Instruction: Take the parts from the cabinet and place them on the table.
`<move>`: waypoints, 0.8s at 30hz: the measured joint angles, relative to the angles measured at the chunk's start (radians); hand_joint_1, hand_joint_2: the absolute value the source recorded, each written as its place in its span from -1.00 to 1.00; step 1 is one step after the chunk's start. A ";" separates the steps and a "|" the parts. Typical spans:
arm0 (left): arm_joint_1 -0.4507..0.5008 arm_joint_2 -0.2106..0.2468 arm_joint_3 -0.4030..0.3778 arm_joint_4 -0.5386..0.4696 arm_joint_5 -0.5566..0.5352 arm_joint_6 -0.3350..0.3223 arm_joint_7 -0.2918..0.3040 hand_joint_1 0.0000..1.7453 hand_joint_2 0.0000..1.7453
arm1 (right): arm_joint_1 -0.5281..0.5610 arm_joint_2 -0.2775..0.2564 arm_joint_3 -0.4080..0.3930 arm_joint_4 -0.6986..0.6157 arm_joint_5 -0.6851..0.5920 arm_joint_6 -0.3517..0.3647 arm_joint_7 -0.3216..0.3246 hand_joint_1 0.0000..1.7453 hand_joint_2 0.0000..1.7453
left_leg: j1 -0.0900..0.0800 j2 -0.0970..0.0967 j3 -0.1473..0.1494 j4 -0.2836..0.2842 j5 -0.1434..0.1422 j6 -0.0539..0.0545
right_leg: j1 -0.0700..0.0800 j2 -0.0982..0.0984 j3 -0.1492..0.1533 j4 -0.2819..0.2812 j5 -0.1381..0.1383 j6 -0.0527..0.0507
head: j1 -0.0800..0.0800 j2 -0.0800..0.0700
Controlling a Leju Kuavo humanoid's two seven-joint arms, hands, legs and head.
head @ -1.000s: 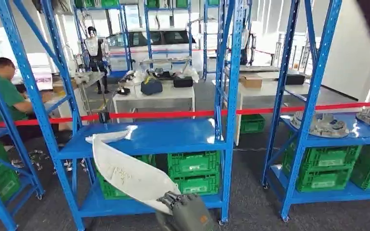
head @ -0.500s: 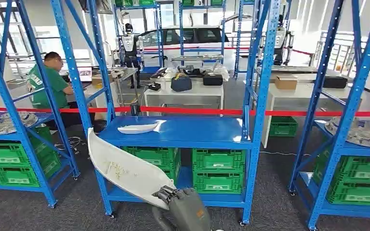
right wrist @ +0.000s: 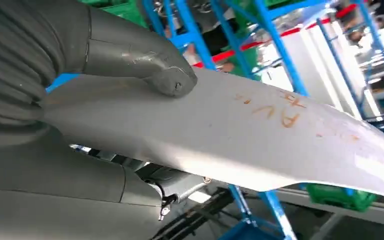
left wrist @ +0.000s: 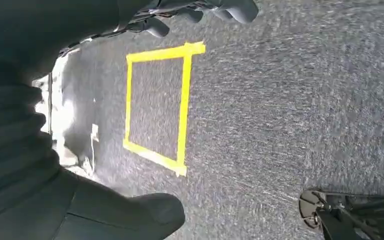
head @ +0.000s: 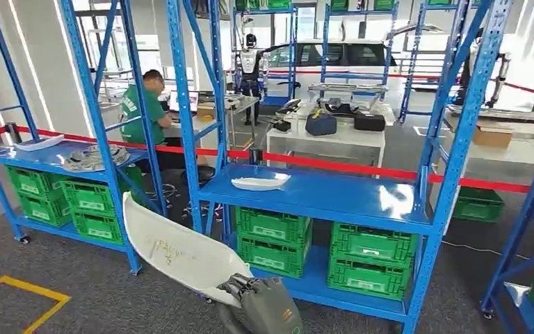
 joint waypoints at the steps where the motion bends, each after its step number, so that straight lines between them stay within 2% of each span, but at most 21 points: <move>1: 0.001 0.000 0.000 0.001 0.000 0.000 0.000 -1.00 1.00 | -0.002 0.000 0.000 0.001 0.000 0.001 0.000 1.00 1.00 | 0.004 -0.006 -0.004 -0.004 0.004 -0.008 | 0.004 -0.011 -0.001 0.000 0.001 -0.003 | -0.001 0.000; 2: 0.004 0.000 0.001 0.001 0.000 0.000 0.001 -1.00 1.00 | -0.003 0.002 0.000 0.001 0.000 0.001 -0.001 1.00 1.00 | 0.006 -0.017 -0.005 -0.009 0.009 -0.016 | 0.009 -0.019 -0.002 0.000 0.003 -0.009 | -0.001 0.000; 3: 0.007 0.000 0.001 0.001 0.000 0.000 0.001 -1.00 1.00 | -0.005 0.005 0.000 0.001 0.000 0.003 -0.005 1.00 1.00 | 0.005 -0.028 -0.009 -0.014 0.013 -0.022 | 0.004 -0.030 0.007 -0.006 0.008 -0.016 | 0.000 0.000; 4: 0.009 0.004 0.002 0.001 0.000 0.000 0.001 -1.00 1.00 | -0.007 0.011 0.000 0.001 0.000 0.004 -0.008 1.00 1.00 | 0.004 -0.023 -0.013 -0.014 0.014 -0.024 | -0.007 -0.046 0.009 -0.017 0.015 -0.021 | 0.000 0.000; 5: 0.009 0.000 0.002 0.003 -0.001 0.000 0.001 -1.00 1.00 | -0.007 0.014 0.000 0.002 0.000 0.005 -0.011 1.00 1.00 | -0.003 0.034 -0.023 0.010 -0.006 -0.028 | -0.007 -0.056 0.012 -0.021 0.018 -0.025 | -0.003 0.000; 6: 0.006 0.000 0.002 0.002 -0.001 0.000 0.002 -1.00 1.00 | -0.009 0.016 0.000 0.002 0.000 0.007 -0.013 1.00 1.00 | -0.003 0.077 -0.050 0.067 -0.043 -0.034 | -0.007 -0.068 0.013 -0.022 0.018 -0.027 | -0.007 0.000; 7: 0.003 0.002 0.002 0.002 -0.003 0.000 0.001 -1.00 1.00 | -0.008 0.016 0.000 0.003 0.000 0.010 -0.013 1.00 1.00 | 0.000 0.103 -0.092 0.154 -0.087 -0.040 | -0.006 -0.085 0.011 -0.021 0.017 -0.027 | -0.008 0.000; 8: 0.003 0.002 0.002 0.002 -0.005 0.000 0.001 -1.00 1.00 | -0.005 0.016 0.000 0.006 -0.001 0.011 -0.013 1.00 1.00 | 0.002 0.112 -0.129 0.235 -0.120 -0.044 | -0.006 -0.101 0.011 -0.021 0.016 -0.029 | -0.008 0.000; 9: 0.004 0.002 0.002 0.002 -0.009 0.000 0.001 -1.00 1.00 | -0.003 0.016 0.000 0.008 -0.002 0.011 -0.015 1.00 1.00 | 0.004 0.114 -0.151 0.288 -0.135 -0.047 | -0.007 -0.116 0.011 -0.021 0.015 -0.030 | -0.009 0.000; 10: 0.006 0.002 0.002 0.002 -0.012 -0.001 0.001 -1.00 1.00 | -0.003 0.016 0.000 0.010 -0.003 0.011 -0.016 1.00 1.00 | 0.007 0.115 -0.149 0.289 -0.124 -0.049 | -0.007 -0.130 0.011 -0.021 0.015 -0.028 | -0.008 0.000; 11: 0.007 0.002 0.002 0.002 -0.014 -0.001 0.001 -1.00 1.00 | -0.003 0.016 0.000 0.011 -0.003 0.011 -0.016 1.00 1.00 | 0.010 0.118 -0.122 0.244 -0.096 -0.051 | -0.008 -0.143 0.011 -0.020 0.013 -0.026 | -0.009 0.000; 12: 0.007 0.004 0.002 0.002 -0.016 -0.001 0.001 -1.00 1.00 | -0.003 0.017 0.000 0.012 -0.003 0.011 -0.016 1.00 1.00 | 0.011 0.125 -0.073 0.162 -0.058 -0.051 | -0.009 -0.156 0.013 -0.019 0.011 -0.023 | -0.008 0.000; 13: 0.006 0.004 0.002 0.001 -0.017 -0.001 0.001 -1.00 1.00 | -0.004 0.018 0.000 0.012 -0.003 0.011 -0.016 1.00 1.00 | 0.011 0.150 -0.013 0.058 -0.020 -0.052 | -0.011 -0.169 0.015 -0.016 0.008 -0.018 | -0.009 0.000; 14: 0.003 0.003 0.002 0.001 -0.019 -0.001 0.000 -1.00 1.00 | -0.005 0.018 0.000 0.012 -0.003 0.011 -0.016 1.00 1.00 | 0.007 0.204 0.021 -0.013 -0.023 -0.048 | -0.006 -0.178 0.017 -0.013 0.003 -0.011 | -0.009 0.000; 15: -0.001 0.004 0.002 0.000 -0.020 -0.004 0.001 -1.00 1.00 | -0.007 0.018 -0.001 0.012 -0.003 0.011 -0.016 1.00 1.00 | 0.003 0.198 0.027 -0.012 -0.018 -0.031 | 0.000 -0.187 0.017 -0.012 -0.002 -0.003 | -0.007 0.000; 18: 0.001 0.004 0.002 0.001 -0.021 -0.008 0.003 -1.00 1.00 | -0.008 0.018 -0.002 0.013 -0.008 0.010 -0.017 1.00 1.00 | -0.003 0.163 0.020 -0.008 -0.021 -0.010 | 0.001 -0.215 0.032 -0.023 -0.002 0.014 | -0.005 0.000; 19: 0.001 0.005 0.002 0.001 -0.021 -0.008 0.005 -1.00 1.00 | -0.009 0.018 -0.002 0.013 -0.010 0.010 -0.018 1.00 1.00 | 0.005 0.148 0.026 -0.015 -0.016 0.001 | -0.002 -0.221 0.035 -0.023 -0.009 0.022 | -0.005 0.000; 20: 0.002 0.004 0.002 0.001 -0.020 -0.008 0.005 -1.00 1.00 | -0.009 0.018 -0.003 0.014 -0.011 0.009 -0.022 1.00 1.00 | 0.007 0.137 0.028 -0.019 -0.014 0.007 | -0.007 -0.160 0.029 0.001 -0.027 0.028 | -0.003 0.000; 21: -0.001 0.005 0.002 0.001 -0.020 -0.008 0.008 -1.00 1.00 | -0.009 0.018 -0.003 0.014 -0.012 0.008 -0.028 1.00 1.00 | 0.007 0.127 0.027 -0.018 -0.012 0.015 | -0.010 -0.116 0.004 0.057 -0.060 0.028 | -0.003 0.000; 22: -0.004 0.004 0.002 0.001 -0.019 -0.008 0.008 -1.00 1.00 | -0.008 0.017 -0.003 0.016 -0.012 0.008 -0.029 1.00 1.00 | 0.007 0.115 0.026 -0.018 -0.011 0.018 | -0.009 -0.092 -0.035 0.138 -0.100 0.028 | -0.001 0.000; 24: -0.004 0.004 0.002 0.001 -0.018 -0.008 0.007 -1.00 1.00 | -0.003 0.016 -0.003 0.022 -0.012 0.008 -0.031 1.00 1.00 | 0.003 0.085 0.024 -0.017 -0.012 0.021 | -0.005 -0.080 -0.118 0.294 -0.153 0.026 | 0.001 0.000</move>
